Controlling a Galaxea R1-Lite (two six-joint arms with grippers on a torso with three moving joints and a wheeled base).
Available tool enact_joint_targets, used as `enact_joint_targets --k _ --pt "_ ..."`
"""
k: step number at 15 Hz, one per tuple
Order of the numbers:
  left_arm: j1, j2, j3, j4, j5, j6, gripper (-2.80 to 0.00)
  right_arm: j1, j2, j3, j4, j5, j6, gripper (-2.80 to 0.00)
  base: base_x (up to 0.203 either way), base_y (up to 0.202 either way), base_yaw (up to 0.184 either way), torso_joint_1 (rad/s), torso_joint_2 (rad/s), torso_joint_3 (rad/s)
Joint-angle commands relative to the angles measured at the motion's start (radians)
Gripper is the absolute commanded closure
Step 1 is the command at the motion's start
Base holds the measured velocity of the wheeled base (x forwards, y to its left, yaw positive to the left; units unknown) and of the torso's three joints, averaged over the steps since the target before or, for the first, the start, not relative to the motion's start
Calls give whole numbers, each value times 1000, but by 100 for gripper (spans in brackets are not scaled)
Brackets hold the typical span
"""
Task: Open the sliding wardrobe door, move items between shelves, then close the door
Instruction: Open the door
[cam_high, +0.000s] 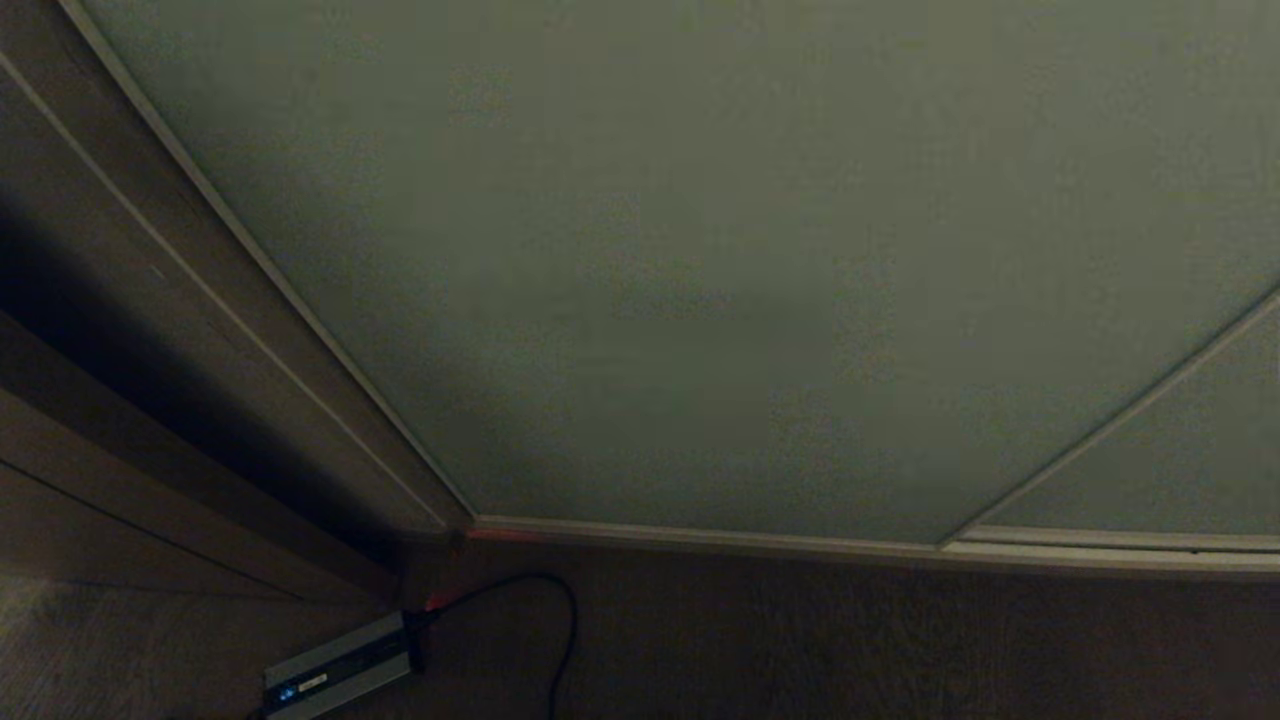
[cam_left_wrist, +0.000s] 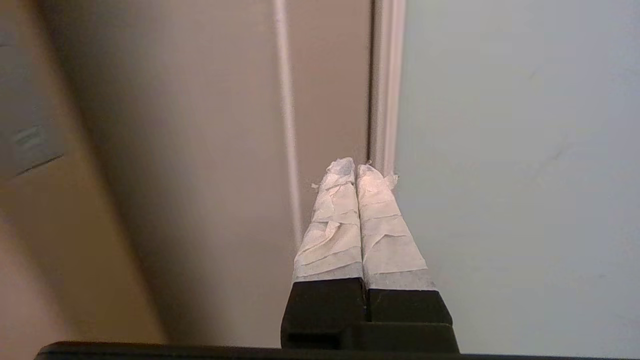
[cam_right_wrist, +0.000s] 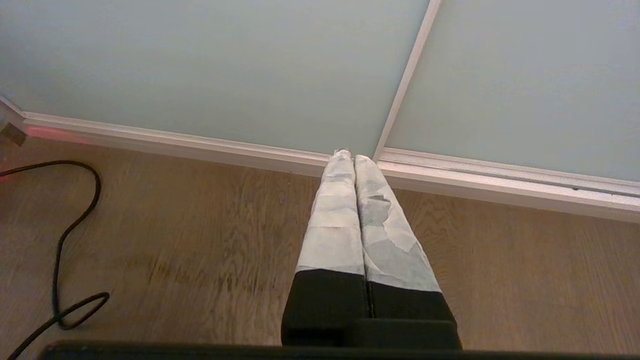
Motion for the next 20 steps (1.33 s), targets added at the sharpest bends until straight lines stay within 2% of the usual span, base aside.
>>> enact_joint_targets --k 1,11,20 --pt "-3 69 -55 -2 -17 -2 0 0 0 5 0 0 0 0 0 0 0 0 0 0" --pt "-42 189 -207 110 -27 -4 0 0 0 5 1 0 0 0 0 0 0 0 0 0" --pt "-45 246 -240 119 -39 1 0 0 0 3 1 0 0 0 0 0 0 0 0 0"
